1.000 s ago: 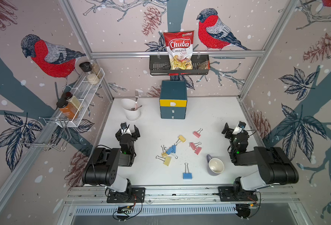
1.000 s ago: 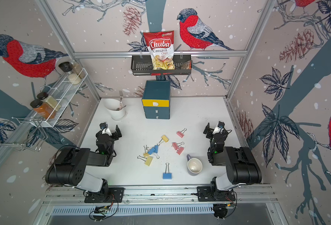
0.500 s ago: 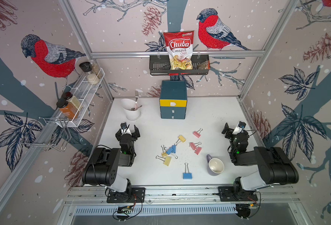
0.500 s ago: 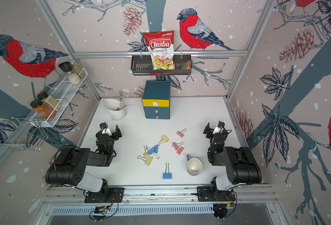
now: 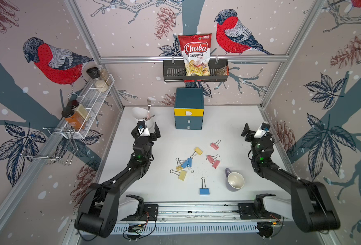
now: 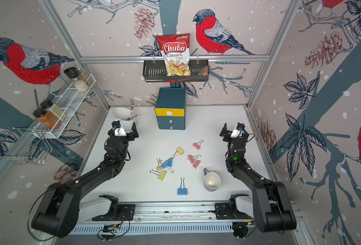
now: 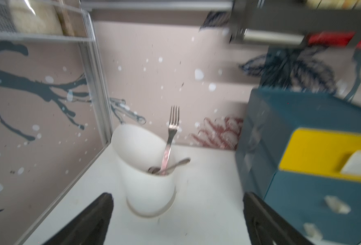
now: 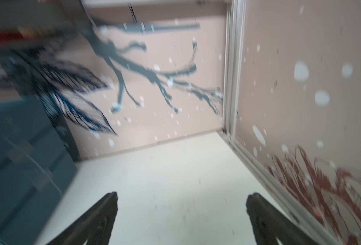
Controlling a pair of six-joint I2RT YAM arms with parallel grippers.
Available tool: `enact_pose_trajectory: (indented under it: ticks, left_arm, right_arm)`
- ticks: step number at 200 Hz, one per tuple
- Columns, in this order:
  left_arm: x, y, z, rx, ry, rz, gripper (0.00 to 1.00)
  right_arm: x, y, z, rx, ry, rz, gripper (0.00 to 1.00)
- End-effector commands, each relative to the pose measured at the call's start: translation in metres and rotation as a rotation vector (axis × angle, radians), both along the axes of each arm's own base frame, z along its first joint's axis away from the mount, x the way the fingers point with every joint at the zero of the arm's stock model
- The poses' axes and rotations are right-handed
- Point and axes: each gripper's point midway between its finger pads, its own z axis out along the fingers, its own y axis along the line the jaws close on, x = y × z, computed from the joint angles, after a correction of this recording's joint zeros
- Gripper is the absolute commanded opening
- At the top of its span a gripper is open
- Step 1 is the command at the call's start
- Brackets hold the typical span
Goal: Put the binder clips in the drawer according to color
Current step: Open the drawer in the storage box.
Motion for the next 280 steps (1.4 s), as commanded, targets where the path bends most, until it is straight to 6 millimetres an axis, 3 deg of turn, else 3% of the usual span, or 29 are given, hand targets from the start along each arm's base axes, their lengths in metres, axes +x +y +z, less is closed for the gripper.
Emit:
enact_pose_trajectory:
  ticks: [1, 8, 15, 29, 62, 86, 129, 170, 280]
  left_arm:
    - [-0.008, 0.003, -0.040, -0.497, 0.304, 0.106, 0.95]
    - [-0.006, -0.013, -0.045, -0.596, 0.347, 0.022, 0.95]
    - [0.001, -0.037, -0.037, -0.680, 0.332, -0.145, 0.95]
    - [0.006, -0.074, -0.029, -0.839, 0.355, -0.345, 0.90]
    - [0.010, -0.138, -0.031, -1.011, 0.405, -0.530, 0.86]
    - [0.022, -0.166, -0.028, -1.072, 0.407, -0.589, 0.86]
    - [0.043, -0.197, -0.024, -1.188, 0.394, -0.645, 0.83]
    - [0.057, -0.219, -0.029, -1.255, 0.404, -0.651, 0.78]
    - [0.084, -0.216, -0.040, -1.331, 0.330, -0.546, 0.67]
  right_arm:
    - [-0.006, -0.009, -0.020, 0.305, 0.191, -0.039, 1.00]
    - [-0.012, -0.013, -0.024, 0.453, 0.195, -0.047, 1.00]
    - [-0.015, -0.013, -0.027, 0.552, 0.177, -0.017, 1.00]
    - [-0.018, 0.014, -0.015, 0.580, 0.162, 0.201, 1.00]
    - [-0.025, 0.055, -0.004, 0.529, 0.296, 0.237, 1.00]
    - [-0.033, 0.091, 0.007, 0.492, 0.335, 0.321, 0.97]
    - [-0.043, 0.120, 0.006, 0.506, 0.370, 0.438, 0.93]
    - [-0.044, 0.121, 0.008, 0.483, 0.376, 0.448, 0.93]
    - [-0.048, 0.118, 0.013, 0.480, 0.360, 0.448, 0.93]
